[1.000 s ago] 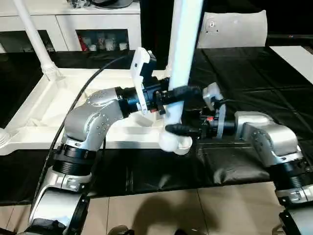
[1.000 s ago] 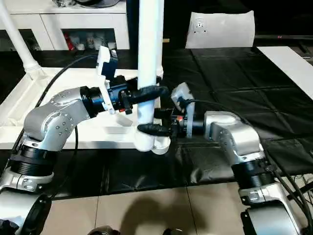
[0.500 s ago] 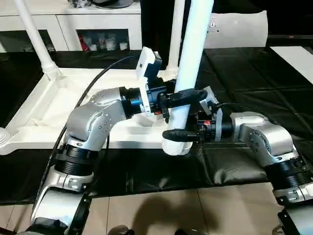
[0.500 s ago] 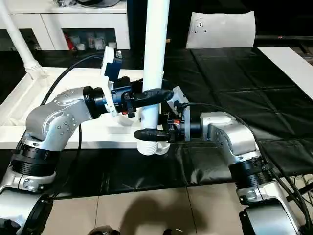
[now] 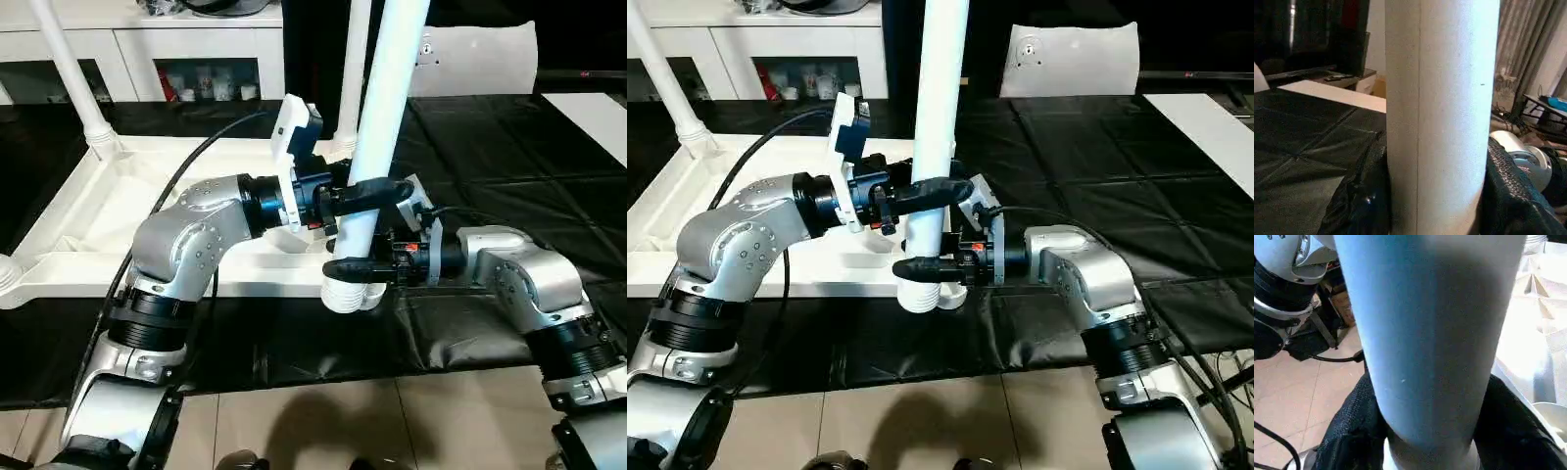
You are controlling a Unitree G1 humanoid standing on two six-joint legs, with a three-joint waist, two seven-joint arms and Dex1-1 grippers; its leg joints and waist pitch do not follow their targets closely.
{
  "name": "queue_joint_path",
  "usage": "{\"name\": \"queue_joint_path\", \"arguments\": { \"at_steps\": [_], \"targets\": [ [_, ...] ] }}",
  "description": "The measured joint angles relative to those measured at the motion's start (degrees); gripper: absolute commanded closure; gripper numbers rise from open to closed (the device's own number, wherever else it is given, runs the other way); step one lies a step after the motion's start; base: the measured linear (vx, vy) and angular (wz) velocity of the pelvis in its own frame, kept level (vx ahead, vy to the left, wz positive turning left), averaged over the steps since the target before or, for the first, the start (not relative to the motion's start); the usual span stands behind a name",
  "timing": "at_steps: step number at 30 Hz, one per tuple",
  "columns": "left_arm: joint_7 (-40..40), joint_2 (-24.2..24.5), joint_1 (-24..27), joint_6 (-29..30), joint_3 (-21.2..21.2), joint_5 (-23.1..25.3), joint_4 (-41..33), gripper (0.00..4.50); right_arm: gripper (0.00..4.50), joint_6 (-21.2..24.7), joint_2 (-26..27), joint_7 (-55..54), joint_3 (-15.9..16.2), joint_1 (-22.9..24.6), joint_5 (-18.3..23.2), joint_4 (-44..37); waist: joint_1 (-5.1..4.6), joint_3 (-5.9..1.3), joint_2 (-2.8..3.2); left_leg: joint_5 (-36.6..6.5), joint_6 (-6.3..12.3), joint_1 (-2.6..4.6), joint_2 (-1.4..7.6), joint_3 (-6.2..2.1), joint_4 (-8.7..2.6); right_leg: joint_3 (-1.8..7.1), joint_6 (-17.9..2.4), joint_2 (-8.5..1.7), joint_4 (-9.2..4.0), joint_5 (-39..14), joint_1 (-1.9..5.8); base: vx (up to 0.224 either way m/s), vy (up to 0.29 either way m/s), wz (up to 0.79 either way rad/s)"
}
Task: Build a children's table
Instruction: Pick table leg
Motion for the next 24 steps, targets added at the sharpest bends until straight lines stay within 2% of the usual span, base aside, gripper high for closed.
{"name": "queue_joint_path", "arguments": {
  "at_steps": [1, 3, 6, 7, 9, 11, 13, 17, 19, 21, 23, 24],
  "targets": [
    [0.3, -0.2, 0.0, 0.2, 0.2, -0.1, 0.0, 2.67, 2.57, 0.0, 0.0, 0.0, -0.1, 0.0, 0.0, 0.0, 0.00, 0.00, 0.00, 0.0, 0.00, 0.00, 0.00, 0.00, 0.00, 0.00, 0.0, 0.00, 0.00, 0.0, 0.00, 0.000, 0.000, 0.00],
    [1.6, -1.4, 0.0, 2.3, 1.9, -1.5, 0.0, 1.98, 2.57, 0.0, 0.2, 0.0, -0.6, 0.1, 0.5, 0.1, -0.02, 0.00, 0.00, 0.0, 0.00, 0.00, 0.00, 0.00, 0.01, 0.00, 0.0, 0.00, 0.01, 0.0, 0.00, 0.000, 0.000, 0.00],
    [2.5, -3.1, 0.0, 4.2, 4.4, -5.4, -0.4, 1.91, 2.59, 0.0, 0.9, -0.1, -0.6, 0.2, 0.6, -0.1, 0.03, 0.00, 0.00, 0.0, 0.00, 0.00, 0.00, 0.00, 0.01, 0.00, 0.0, 0.00, 0.00, 0.0, 0.00, 0.000, 0.000, 0.00],
    [3.1, -3.9, 0.0, 5.2, 5.4, -7.2, -0.8, 1.62, 2.59, -0.1, 1.3, -0.1, -0.6, 0.3, 0.6, -0.5, 0.03, 0.00, 0.00, 0.0, 0.00, -0.01, 0.00, 0.00, 0.01, 0.00, 0.0, 0.00, 0.01, 0.0, 0.00, 0.000, 0.000, 0.00],
    [4.8, -5.9, 0.0, 6.4, 7.5, -10.1, -1.4, 1.52, 2.59, -0.3, 1.6, -0.2, -0.6, 0.3, 0.7, -1.0, 0.01, 0.00, -0.01, 0.0, 0.00, 0.00, 0.01, 0.00, 0.02, 0.00, 0.0, 0.00, 0.01, 0.0, 0.00, 0.000, 0.000, 0.00],
    [6.3, -7.2, 0.0, 6.6, 8.4, -11.8, -2.2, 1.48, 2.59, -0.5, 1.8, -0.4, -0.6, 0.4, 0.7, -1.2, 0.03, -0.01, -0.01, 0.0, 0.00, -0.01, 0.01, 0.00, 0.05, 0.00, 0.0, 0.00, 0.02, 0.0, 0.01, 0.000, 0.000, 0.00],
    [7.6, -8.5, 0.0, 7.0, 9.2, -12.5, -2.7, 1.18, 2.59, -1.1, 2.3, -1.1, -0.6, 0.4, 0.6, -1.2, 0.01, -0.01, -0.02, 0.0, 0.00, 0.00, 0.01, 0.00, 0.08, 0.00, 0.0, 0.00, 0.03, 0.0, 0.02, 0.000, 0.000, 0.00],
    [9.8, -10.9, 0.0, 6.9, 9.6, -13.0, -3.8, 1.07, 2.59, -2.3, 3.6, -3.3, -0.8, 0.5, -0.1, -1.0, 0.02, -0.01, -0.07, 0.0, 0.00, -0.01, 0.01, 0.00, 0.10, 0.00, 0.0, 0.00, 0.02, 0.0, 0.02, 0.000, 0.000, 0.00],
    [12.3, -13.2, 0.0, 6.0, 11.2, -13.7, -3.9, 0.68, 2.59, -3.8, 6.0, -6.1, -2.3, 0.5, -0.4, -0.2, 0.00, -0.01, -0.11, 0.0, 0.00, -0.01, 0.01, 0.00, 0.10, -0.01, 0.0, 0.00, 0.02, 0.0, 0.02, 0.000, 0.000, 0.00],
    [15.7, -17.0, 0.0, 4.0, 13.4, -15.1, -3.9, 0.68, 2.59, -4.5, 8.9, -9.9, -4.3, 0.5, -0.1, 0.8, -0.01, -0.01, -0.13, 0.0, 0.00, -0.02, 0.01, 0.00, 0.10, -0.01, 0.0, 0.00, 0.01, 0.0, 0.02, 0.000, 0.000, 0.00],
    [17.6, -18.5, -0.1, 2.9, 14.1, -16.4, -3.9, 0.61, 2.59, -4.5, 9.7, -11.7, -4.8, 0.5, 0.3, 0.9, 0.01, -0.01, -0.12, 0.0, 0.00, -0.02, 0.01, -0.01, 0.10, -0.01, 0.0, 0.00, 0.00, 0.0, 0.02, 0.000, 0.000, 0.00],
    [18.1, -18.7, -0.3, 2.4, 14.5, -16.7, -3.9, 0.25, 2.59, -4.2, 9.7, -12.5, -5.2, 0.5, 0.4, 1.0, -0.01, -0.01, -0.12, 0.0, 0.00, -0.02, 0.02, -0.01, 0.10, -0.01, 0.0, 0.00, 0.00, 0.0, 0.02, 0.000, 0.000, 0.00]
  ]
}}
